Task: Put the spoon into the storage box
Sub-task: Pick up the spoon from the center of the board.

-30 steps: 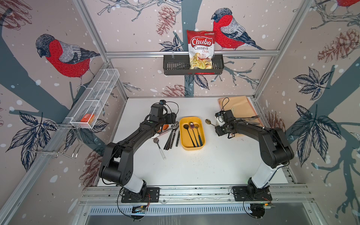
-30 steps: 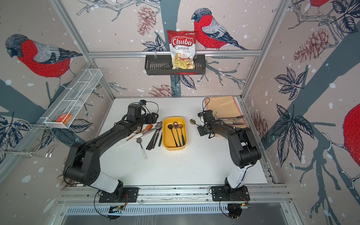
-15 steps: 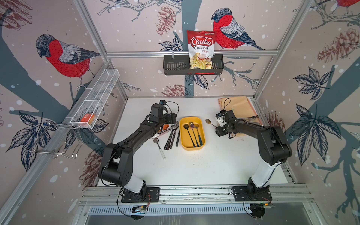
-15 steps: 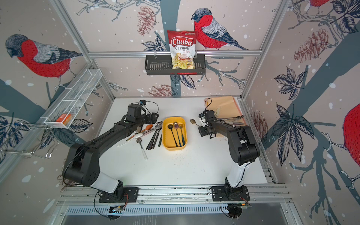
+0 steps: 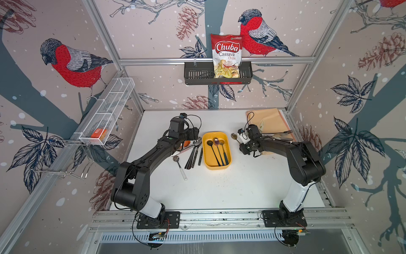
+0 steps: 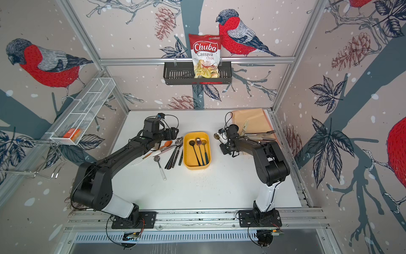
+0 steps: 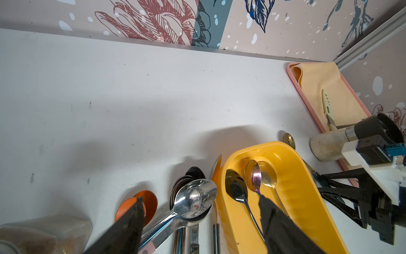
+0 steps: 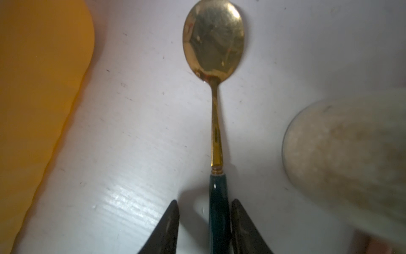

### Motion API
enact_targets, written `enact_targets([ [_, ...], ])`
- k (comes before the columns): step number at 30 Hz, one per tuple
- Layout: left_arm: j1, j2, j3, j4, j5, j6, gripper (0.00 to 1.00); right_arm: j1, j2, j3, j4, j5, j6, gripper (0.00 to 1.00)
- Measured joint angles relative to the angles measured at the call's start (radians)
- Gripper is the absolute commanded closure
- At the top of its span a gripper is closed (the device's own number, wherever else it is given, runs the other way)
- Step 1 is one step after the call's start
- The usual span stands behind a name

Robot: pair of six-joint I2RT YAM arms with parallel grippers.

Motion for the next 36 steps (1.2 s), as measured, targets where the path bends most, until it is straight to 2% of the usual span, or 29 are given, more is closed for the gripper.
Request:
enact_targets([
  [7,0.0,-0.005,-0.009,0.0,-0.001,-0.002,0.17,0.01,0.01,0.006,0.01,-0.004,0.002,0.75],
  [19,0.0,-0.01,-0.008,-0.002,-0.014,0.021,0.16,0.056,0.024,0.019,0.029,0.021,0.064,0.88],
  [28,0.0,-0.015,-0.008,-0.004,-0.015,0.035,0.16,0.063,-0.013,0.029,-0.076,0.06,0.18,0.93],
  [36,0.002,-0.036,-0.032,-0.003,-0.015,0.035,0.16,0.073,-0.106,0.125,-0.202,0.087,0.299,0.94],
])
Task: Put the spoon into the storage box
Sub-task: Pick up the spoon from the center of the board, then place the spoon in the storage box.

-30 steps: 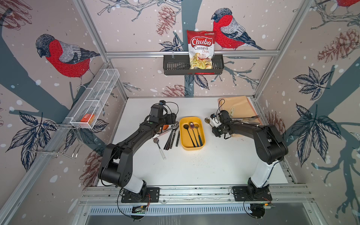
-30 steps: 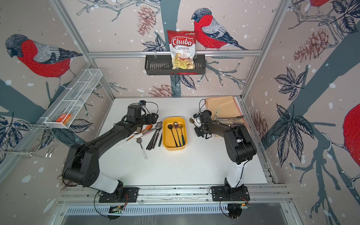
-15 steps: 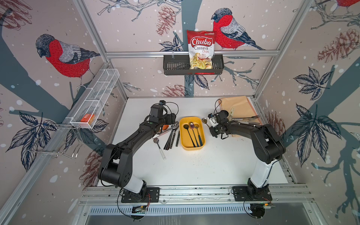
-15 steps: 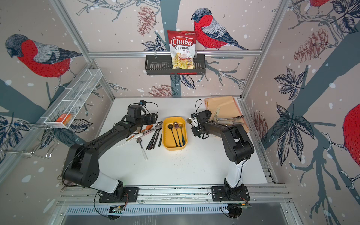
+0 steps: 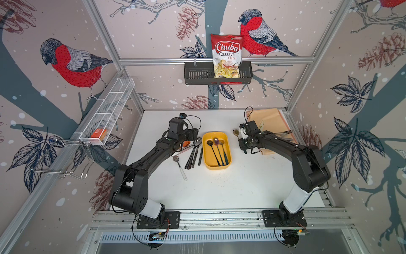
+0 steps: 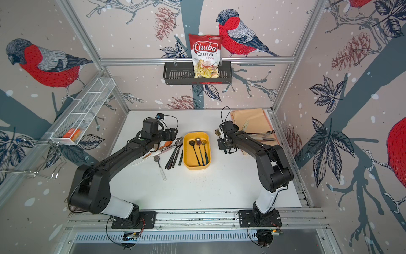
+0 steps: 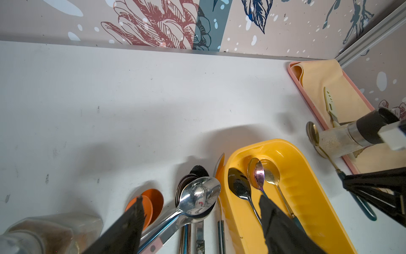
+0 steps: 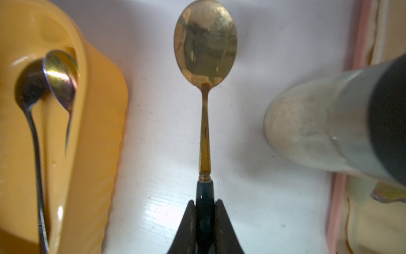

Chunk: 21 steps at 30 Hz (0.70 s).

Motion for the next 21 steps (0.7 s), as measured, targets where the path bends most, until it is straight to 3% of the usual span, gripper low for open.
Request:
enact_targets([
  [13,0.007,-0.032,-0.021,-0.068,-0.012,0.008,0.17,0.169,-0.027,0.138,-0.111,0.056,0.279,0.95],
  [21,0.012,-0.117,-0.07,-0.127,-0.068,0.007,0.18,0.251,0.039,0.134,-0.04,0.054,0.329,0.95],
])
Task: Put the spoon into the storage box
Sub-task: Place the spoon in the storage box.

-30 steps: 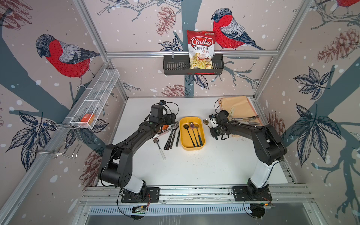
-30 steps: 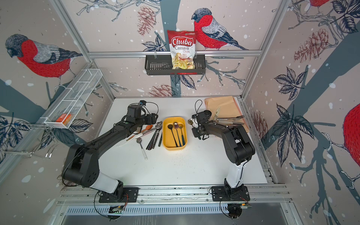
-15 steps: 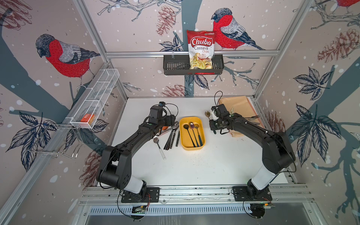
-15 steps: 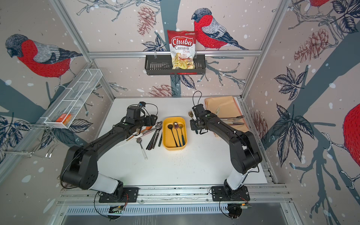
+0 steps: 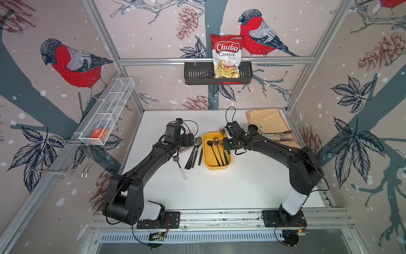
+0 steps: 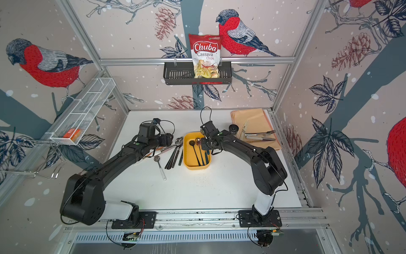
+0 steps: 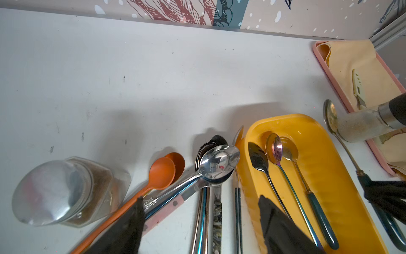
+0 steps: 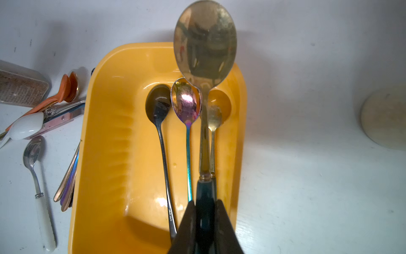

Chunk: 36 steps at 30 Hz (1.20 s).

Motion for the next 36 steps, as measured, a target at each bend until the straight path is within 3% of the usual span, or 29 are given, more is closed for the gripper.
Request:
enact_targets([
  [11,0.007,-0.097,-0.09,-0.072,-0.049,-0.002,0.22,0.047,0.054,-0.041,0.082,-0.032,0.025,0.94],
  [21,0.007,-0.053,-0.114,-0.095,-0.048,-0.027,0.28,0.08,0.136,-0.01,0.084,-0.035,0.046,0.89],
  [31,0.007,-0.041,-0.15,-0.138,-0.062,-0.188,0.41,0.109,0.159,0.016,0.076,0.0,0.047,0.62],
  [36,0.007,-0.046,-0.217,-0.14,-0.055,-0.332,0.51,0.109,0.156,0.044,0.062,0.022,0.037,0.58],
])
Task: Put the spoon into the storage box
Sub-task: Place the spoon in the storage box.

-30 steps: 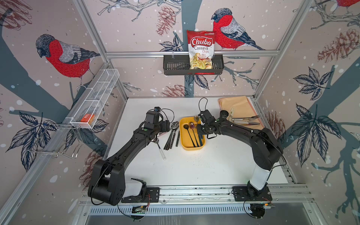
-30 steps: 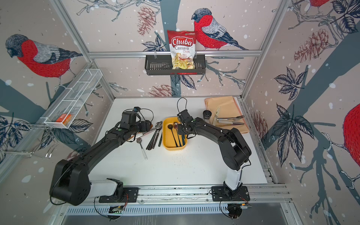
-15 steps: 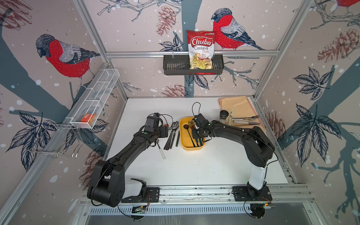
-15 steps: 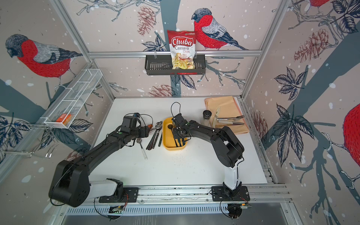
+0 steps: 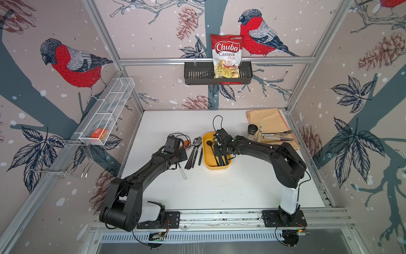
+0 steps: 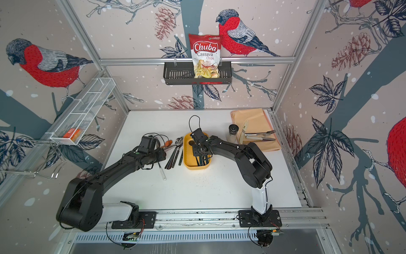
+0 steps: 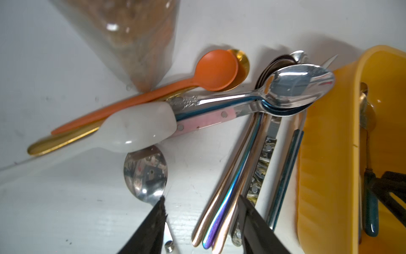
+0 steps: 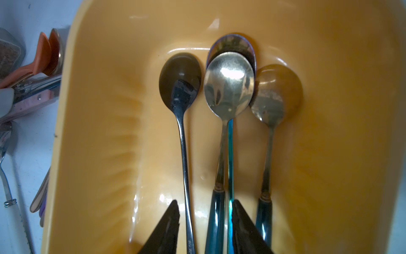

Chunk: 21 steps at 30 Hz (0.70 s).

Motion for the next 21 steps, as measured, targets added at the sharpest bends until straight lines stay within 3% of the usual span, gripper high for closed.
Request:
enact_targets([
  [7,-0.021,-0.014,-0.092,0.004,0.015,-0.153,0.59,-0.006,-0.078,0.011,-0.038,0.068,-0.044,0.56],
  [15,-0.042,0.024,-0.105,0.047,0.006,-0.244,0.67,-0.083,-0.169,-0.025,-0.045,0.106,-0.075,0.56],
  [21,-0.054,-0.014,-0.121,-0.018,-0.042,-0.298,0.61,-0.124,-0.21,-0.071,-0.045,0.109,-0.094,0.56],
])
